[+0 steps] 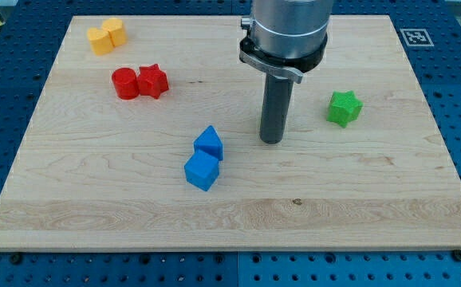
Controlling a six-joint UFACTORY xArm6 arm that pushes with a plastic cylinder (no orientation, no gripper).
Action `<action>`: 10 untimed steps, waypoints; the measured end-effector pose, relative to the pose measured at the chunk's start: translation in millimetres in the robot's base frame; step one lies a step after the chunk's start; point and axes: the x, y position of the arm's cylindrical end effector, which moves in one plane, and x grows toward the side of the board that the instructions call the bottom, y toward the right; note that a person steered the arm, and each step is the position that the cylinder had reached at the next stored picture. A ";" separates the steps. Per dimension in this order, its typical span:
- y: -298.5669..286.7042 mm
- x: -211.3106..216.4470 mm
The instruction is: Push the blue blocks towards center
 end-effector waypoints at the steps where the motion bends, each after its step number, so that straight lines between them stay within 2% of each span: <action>1: -17.4 22.2; 3: -63.5 83.9; 4: -84.7 97.2; 5: -105.2 94.9; 7: -106.8 84.4; 10: -84.1 30.6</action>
